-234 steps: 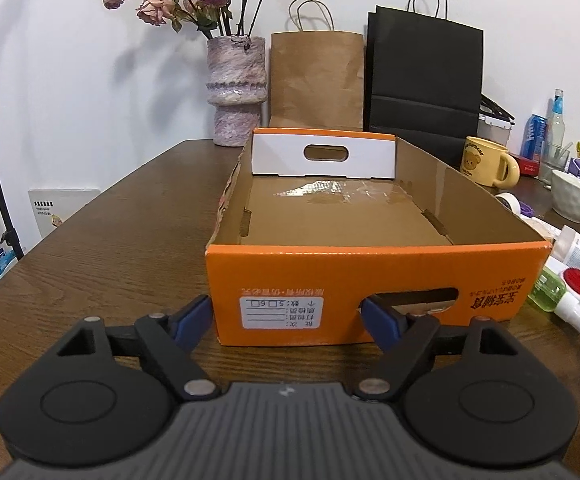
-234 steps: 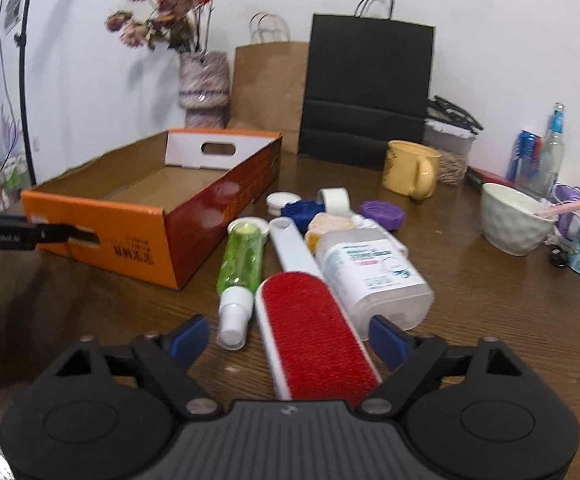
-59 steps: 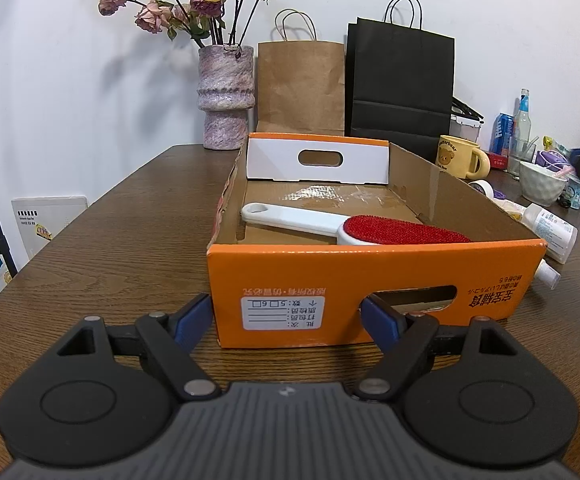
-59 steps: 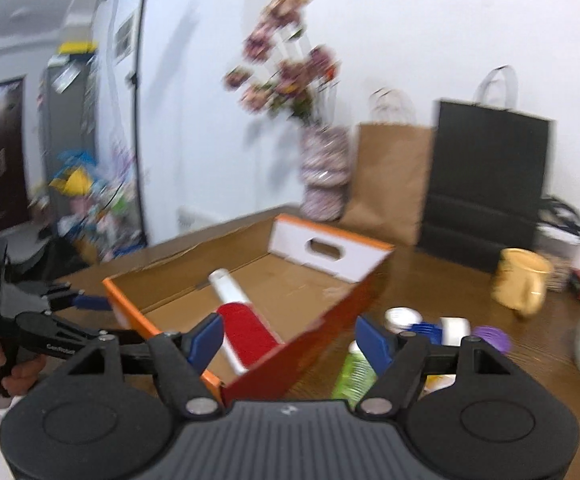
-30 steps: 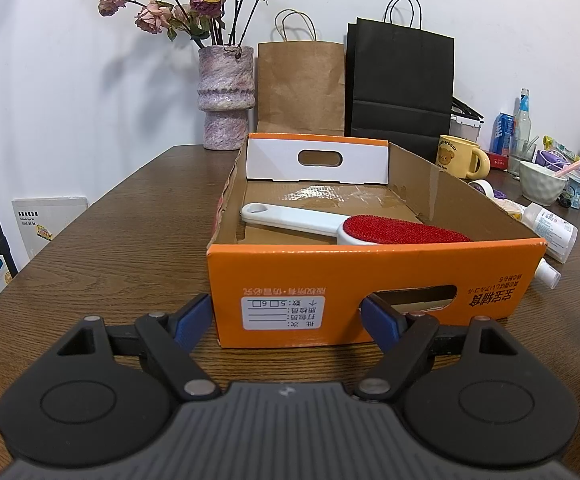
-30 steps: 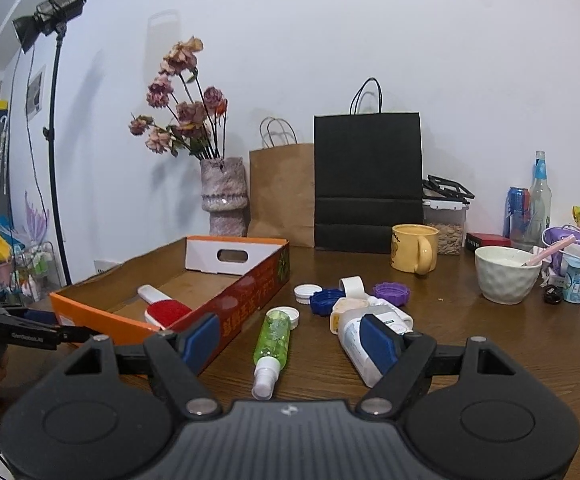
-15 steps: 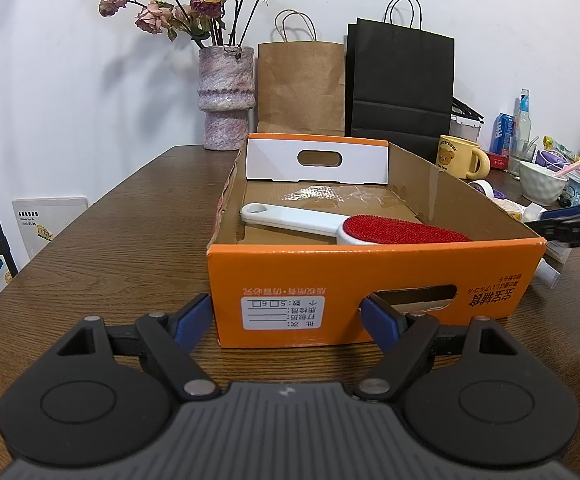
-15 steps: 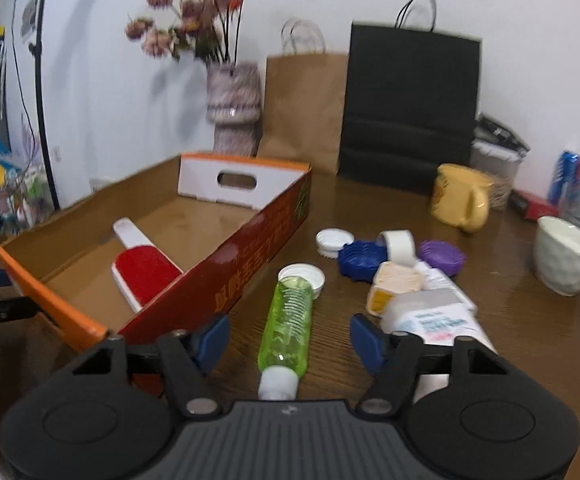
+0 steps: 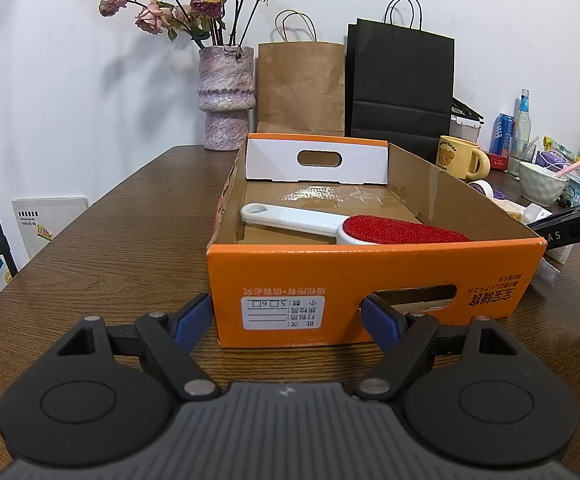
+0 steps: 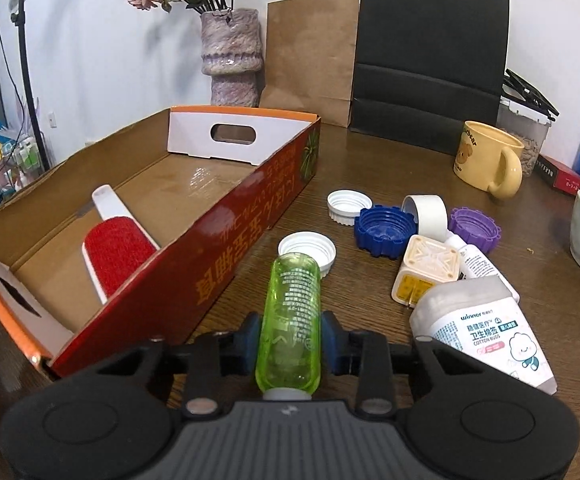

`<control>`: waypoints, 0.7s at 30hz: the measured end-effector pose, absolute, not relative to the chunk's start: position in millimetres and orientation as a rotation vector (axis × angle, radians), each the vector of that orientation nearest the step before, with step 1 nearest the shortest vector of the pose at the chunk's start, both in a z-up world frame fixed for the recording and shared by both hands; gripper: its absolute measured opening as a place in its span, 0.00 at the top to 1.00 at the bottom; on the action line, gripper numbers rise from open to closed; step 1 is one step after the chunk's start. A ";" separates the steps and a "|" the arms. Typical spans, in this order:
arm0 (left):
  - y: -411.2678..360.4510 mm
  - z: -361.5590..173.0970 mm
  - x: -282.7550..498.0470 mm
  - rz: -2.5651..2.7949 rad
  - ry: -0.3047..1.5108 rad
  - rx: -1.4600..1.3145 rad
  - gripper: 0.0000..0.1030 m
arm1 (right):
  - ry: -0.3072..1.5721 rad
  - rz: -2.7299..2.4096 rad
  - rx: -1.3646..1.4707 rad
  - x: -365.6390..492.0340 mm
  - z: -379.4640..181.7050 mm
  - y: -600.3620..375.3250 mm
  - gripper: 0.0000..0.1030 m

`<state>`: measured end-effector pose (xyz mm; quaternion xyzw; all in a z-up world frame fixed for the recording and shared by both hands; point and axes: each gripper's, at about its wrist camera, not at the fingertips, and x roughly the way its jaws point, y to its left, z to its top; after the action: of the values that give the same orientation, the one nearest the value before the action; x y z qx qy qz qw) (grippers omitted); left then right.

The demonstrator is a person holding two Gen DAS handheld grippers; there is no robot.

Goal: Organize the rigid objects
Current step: 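Grasp the green spray bottle with the right gripper, then carry the green bottle into the orange box and release it beside the roller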

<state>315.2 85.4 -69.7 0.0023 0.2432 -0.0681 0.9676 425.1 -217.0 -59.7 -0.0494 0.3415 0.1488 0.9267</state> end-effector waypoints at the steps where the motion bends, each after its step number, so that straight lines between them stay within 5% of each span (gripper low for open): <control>1: 85.4 -69.7 315.1 -0.138 0.492 0.005 0.20 | 0.699 0.305 -0.105 425.3 -59.7 -217.0 0.70; 21: 84.5 -68.7 314.9 -0.136 0.490 0.005 0.20 | 0.422 0.335 -0.142 365.7 9.1 -220.7 0.70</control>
<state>314.9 84.5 -68.7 0.0027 0.2423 -0.0671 0.9679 365.7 -220.7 9.1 -0.0703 0.2081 0.1655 0.9614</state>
